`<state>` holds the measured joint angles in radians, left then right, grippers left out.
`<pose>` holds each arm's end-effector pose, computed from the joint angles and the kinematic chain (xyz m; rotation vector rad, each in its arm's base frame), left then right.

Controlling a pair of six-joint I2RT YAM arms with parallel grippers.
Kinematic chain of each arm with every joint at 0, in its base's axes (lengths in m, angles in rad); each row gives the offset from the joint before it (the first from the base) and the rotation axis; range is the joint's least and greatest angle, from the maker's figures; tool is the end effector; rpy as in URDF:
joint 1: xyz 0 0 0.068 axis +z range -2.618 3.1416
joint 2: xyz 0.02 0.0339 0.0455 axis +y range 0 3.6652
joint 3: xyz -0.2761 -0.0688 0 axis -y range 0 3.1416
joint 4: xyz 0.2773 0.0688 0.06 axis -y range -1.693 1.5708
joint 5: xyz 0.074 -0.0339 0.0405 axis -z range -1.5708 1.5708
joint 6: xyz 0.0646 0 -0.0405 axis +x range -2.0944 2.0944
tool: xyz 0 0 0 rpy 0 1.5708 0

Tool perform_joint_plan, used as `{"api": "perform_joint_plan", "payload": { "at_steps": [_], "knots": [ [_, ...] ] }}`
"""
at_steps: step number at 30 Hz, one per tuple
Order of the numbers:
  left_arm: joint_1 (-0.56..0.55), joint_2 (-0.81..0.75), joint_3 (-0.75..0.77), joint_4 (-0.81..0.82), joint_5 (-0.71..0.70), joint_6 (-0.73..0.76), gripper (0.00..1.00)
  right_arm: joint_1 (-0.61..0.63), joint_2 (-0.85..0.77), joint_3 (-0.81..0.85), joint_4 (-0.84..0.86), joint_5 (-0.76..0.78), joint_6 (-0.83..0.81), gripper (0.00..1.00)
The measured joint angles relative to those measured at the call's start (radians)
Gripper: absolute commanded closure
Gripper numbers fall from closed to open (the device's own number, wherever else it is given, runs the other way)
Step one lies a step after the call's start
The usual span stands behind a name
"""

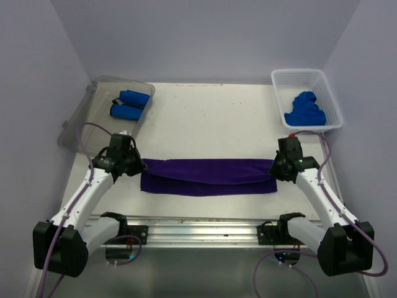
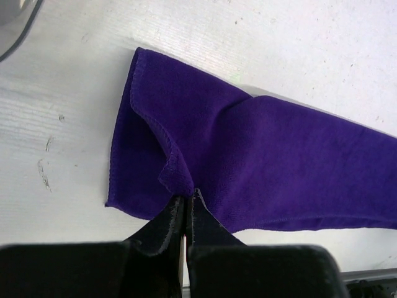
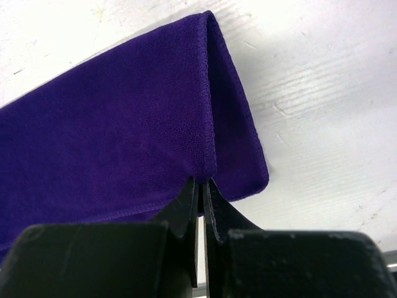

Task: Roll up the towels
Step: Fold the towel

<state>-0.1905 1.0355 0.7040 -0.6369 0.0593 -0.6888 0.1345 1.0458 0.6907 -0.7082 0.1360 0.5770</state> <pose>0.2343 -0.0491 0.2034 -0.6157 2.5165 -0.4121 0.2286 0.0221 0.1917 0.6199 2.5450 0.0694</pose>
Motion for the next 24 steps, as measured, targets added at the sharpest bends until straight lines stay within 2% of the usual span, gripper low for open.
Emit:
{"api": "perform_joint_plan", "payload": {
  "at_steps": [14,24],
  "knots": [
    [0.000,-0.009,-0.103,-0.024,-0.007,-0.095,1.00,0.000,-0.029,-0.069,-0.056,0.005,0.098,1.00],
    [0.000,-0.053,-0.103,-0.046,-0.052,-0.120,1.00,-0.005,-0.037,-0.066,-0.079,0.076,0.124,1.00]
  ]
}}
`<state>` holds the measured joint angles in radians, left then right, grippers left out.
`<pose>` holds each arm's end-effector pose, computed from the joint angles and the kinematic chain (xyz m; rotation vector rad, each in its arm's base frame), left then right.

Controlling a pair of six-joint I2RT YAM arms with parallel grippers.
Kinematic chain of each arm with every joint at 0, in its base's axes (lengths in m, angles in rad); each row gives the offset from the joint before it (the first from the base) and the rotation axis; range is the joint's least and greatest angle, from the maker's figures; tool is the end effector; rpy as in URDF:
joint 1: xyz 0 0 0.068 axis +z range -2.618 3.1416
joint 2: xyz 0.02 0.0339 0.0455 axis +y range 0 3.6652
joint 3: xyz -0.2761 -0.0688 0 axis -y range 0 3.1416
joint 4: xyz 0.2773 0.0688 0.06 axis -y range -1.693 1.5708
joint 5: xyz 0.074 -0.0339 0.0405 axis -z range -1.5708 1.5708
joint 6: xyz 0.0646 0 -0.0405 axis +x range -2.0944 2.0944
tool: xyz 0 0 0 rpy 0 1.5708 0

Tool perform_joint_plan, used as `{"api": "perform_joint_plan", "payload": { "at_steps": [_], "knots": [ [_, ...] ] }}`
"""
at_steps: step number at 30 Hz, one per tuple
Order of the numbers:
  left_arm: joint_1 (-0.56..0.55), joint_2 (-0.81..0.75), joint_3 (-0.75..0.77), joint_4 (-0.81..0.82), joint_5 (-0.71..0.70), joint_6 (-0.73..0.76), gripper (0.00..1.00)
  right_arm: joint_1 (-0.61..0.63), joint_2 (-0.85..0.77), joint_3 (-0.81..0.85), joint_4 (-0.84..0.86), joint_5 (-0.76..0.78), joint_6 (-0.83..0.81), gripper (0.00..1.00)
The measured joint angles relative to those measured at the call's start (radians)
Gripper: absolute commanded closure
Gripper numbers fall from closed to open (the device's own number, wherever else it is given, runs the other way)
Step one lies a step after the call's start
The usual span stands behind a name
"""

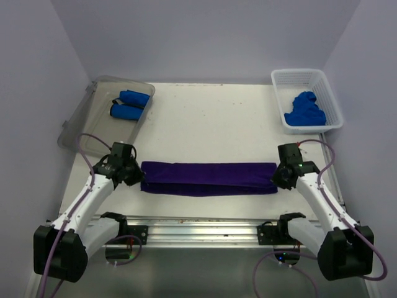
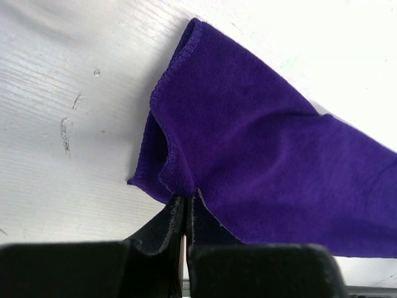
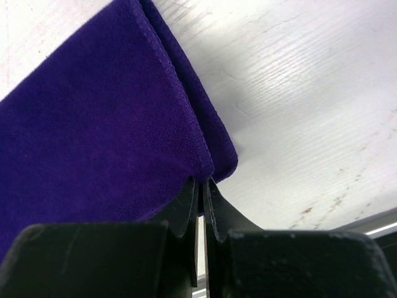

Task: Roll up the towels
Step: Fold the towel

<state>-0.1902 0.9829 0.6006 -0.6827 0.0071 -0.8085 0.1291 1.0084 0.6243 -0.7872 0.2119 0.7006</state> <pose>0.2097 -0.0408 0.1742 -0.8132 2.5542 -0.3401 0.2057 0.0130 0.1724 0.8145 2.5667 -0.0423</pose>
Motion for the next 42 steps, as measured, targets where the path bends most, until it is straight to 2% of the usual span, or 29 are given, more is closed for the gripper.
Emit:
{"api": "perform_joint_plan", "payload": {
  "at_steps": [6,21,22,24,25,26,28,30,35,42],
  "knots": [
    [0.000,-0.002,0.011,-0.007,-0.014,-0.005,1.00,-0.005,-0.037,0.023,-0.023,0.028,0.006,1.00],
    [0.000,0.037,-0.091,0.038,0.016,-0.047,1.00,-0.006,0.026,-0.013,-0.007,0.003,0.031,1.00],
    [0.000,0.038,-0.092,0.040,0.016,-0.048,0.88,-0.006,0.025,-0.013,-0.008,0.003,0.033,0.96],
    [0.000,0.040,-0.092,0.043,0.020,-0.048,0.71,-0.006,0.024,-0.013,-0.007,0.003,0.034,0.83],
    [0.000,0.040,-0.092,0.046,0.024,-0.052,0.51,-0.006,0.024,-0.014,-0.007,0.003,0.036,0.65],
    [0.000,0.040,-0.092,0.048,0.027,-0.050,0.49,-0.006,0.024,-0.013,-0.007,0.003,0.041,0.58],
    [0.000,0.039,-0.092,0.050,0.034,-0.060,0.43,-0.006,0.024,-0.013,-0.007,0.003,0.032,0.51],
    [0.000,0.035,-0.092,0.048,0.034,-0.063,0.41,-0.006,0.018,-0.013,-0.009,0.002,0.027,0.47],
    [0.000,0.007,-0.038,0.024,0.022,-0.051,0.44,-0.006,-0.038,0.006,-0.008,0.002,0.010,0.49],
    [-0.039,-0.008,0.107,0.003,-0.102,-0.034,0.46,-0.006,0.047,0.064,0.067,-0.010,-0.063,0.73]
  ]
}}
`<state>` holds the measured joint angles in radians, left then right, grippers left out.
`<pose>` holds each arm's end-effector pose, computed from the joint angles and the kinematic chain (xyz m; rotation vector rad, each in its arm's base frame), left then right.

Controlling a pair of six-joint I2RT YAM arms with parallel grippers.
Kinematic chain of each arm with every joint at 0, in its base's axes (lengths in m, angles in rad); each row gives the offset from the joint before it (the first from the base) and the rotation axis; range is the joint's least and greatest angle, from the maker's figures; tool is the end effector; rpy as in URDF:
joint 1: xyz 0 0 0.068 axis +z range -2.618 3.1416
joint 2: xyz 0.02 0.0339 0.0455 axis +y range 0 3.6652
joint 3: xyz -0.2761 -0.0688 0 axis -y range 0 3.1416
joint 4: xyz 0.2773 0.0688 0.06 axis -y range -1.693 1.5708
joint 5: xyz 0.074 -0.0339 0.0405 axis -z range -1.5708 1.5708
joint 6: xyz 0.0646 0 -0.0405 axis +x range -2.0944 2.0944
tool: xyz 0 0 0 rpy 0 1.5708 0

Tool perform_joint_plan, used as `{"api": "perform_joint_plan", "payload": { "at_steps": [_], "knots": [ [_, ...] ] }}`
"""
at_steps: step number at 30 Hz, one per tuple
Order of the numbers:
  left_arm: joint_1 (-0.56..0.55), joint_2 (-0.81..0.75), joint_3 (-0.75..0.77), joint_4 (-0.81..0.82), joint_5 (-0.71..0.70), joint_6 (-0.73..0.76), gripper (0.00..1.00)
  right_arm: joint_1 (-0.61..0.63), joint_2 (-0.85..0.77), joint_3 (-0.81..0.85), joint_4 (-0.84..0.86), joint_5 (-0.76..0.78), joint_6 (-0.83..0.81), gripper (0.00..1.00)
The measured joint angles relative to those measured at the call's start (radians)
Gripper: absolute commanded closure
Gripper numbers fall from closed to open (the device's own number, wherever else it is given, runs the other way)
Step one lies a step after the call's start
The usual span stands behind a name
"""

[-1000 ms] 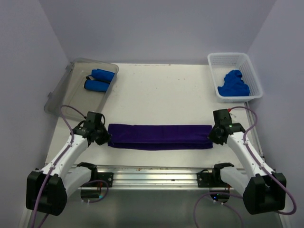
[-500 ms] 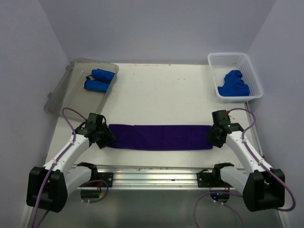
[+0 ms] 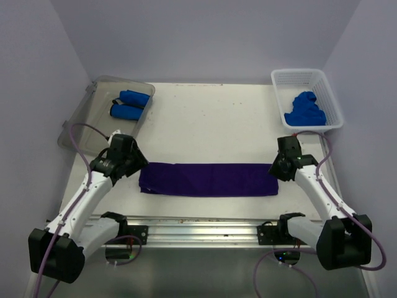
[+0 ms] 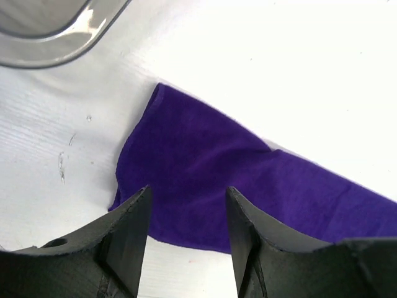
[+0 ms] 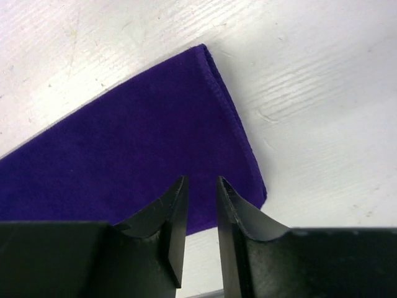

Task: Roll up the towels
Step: Fold the towel

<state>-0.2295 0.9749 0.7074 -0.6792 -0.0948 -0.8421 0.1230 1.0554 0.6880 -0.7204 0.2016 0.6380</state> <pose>0.2245 -0.0462 0.2143 -0.8030 2.4103 -0.3147 0.2279 0.0151 0.1885 0.7305 2.5175 -0.0064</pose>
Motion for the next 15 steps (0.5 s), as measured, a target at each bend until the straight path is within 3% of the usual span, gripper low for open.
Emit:
{"api": "perform_joint_plan", "payload": {
  "at_steps": [3,7,15],
  "knots": [
    [-0.034,0.001,0.016,0.013,-0.040,0.005,0.48,0.000,0.058,0.004,0.040,-0.019,-0.023,0.76],
    [-0.068,0.063,0.008,0.105,0.019,0.034,0.51,-0.001,0.128,0.004,0.087,-0.039,-0.047,0.81],
    [-0.093,0.398,0.008,0.298,0.106,0.083,0.56,-0.036,0.368,0.037,0.175,-0.085,-0.090,0.82]
  ]
}}
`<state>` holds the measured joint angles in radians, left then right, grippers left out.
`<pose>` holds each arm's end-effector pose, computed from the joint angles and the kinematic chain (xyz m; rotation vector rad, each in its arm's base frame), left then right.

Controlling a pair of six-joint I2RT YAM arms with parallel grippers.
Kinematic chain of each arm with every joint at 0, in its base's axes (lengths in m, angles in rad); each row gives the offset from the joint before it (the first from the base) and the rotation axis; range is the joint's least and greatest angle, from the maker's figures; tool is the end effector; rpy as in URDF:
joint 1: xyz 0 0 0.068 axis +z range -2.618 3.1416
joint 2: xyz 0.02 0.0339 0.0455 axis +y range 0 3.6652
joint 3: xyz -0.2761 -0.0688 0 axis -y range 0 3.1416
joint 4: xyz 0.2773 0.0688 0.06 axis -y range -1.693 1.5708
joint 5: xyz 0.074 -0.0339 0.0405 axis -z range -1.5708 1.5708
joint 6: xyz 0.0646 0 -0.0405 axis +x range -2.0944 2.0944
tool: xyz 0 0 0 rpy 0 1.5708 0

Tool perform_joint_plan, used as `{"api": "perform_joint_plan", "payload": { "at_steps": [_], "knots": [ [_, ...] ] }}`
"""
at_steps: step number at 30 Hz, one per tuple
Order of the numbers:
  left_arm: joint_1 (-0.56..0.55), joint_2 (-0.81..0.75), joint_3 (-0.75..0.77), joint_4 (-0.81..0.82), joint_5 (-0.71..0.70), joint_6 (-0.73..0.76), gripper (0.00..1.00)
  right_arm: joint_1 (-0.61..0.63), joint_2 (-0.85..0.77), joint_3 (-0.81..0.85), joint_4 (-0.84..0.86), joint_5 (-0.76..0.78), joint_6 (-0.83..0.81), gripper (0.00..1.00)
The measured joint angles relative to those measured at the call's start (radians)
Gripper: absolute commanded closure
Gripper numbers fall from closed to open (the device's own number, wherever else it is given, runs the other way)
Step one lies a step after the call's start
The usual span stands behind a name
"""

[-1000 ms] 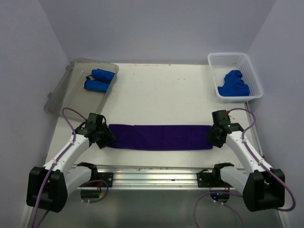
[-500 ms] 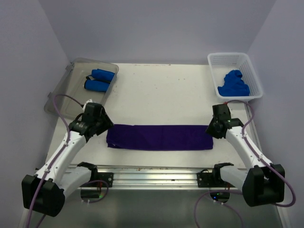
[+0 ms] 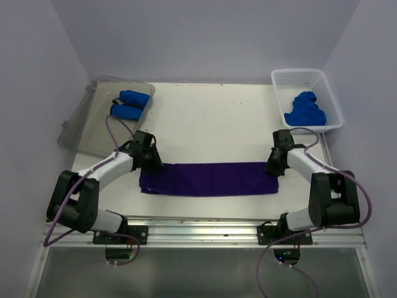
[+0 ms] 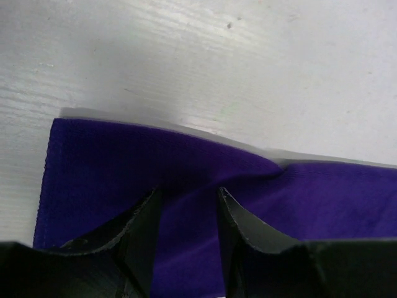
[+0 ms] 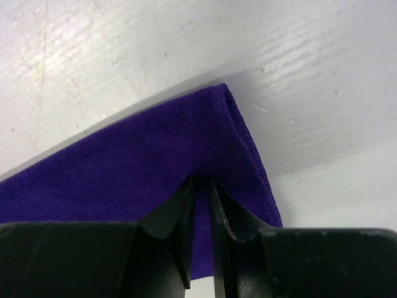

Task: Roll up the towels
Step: Fold the towel

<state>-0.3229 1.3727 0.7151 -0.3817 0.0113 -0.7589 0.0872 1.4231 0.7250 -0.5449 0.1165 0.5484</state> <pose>0.2767 -0.0934 0.1427 -0.5724 2.6031 -0.3865 0.2745 0.0165 0.1235 0.6649 2.7142 -0.0104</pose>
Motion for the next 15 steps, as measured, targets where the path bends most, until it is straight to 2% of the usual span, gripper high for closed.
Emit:
{"api": "perform_joint_plan", "payload": {
  "at_steps": [7,13,15],
  "knots": [
    [0.008,0.064,0.000,-0.002,-0.058,0.019,0.56,-0.069,0.025,0.023,0.023,-0.053,-0.016,0.77],
    [0.018,0.024,0.001,-0.014,-0.090,0.036,0.53,-0.077,-0.098,-0.011,0.006,-0.025,-0.034,0.61],
    [0.021,-0.013,0.007,-0.027,-0.090,0.047,0.48,-0.077,-0.144,-0.013,-0.005,-0.013,-0.037,0.55]
  ]
}}
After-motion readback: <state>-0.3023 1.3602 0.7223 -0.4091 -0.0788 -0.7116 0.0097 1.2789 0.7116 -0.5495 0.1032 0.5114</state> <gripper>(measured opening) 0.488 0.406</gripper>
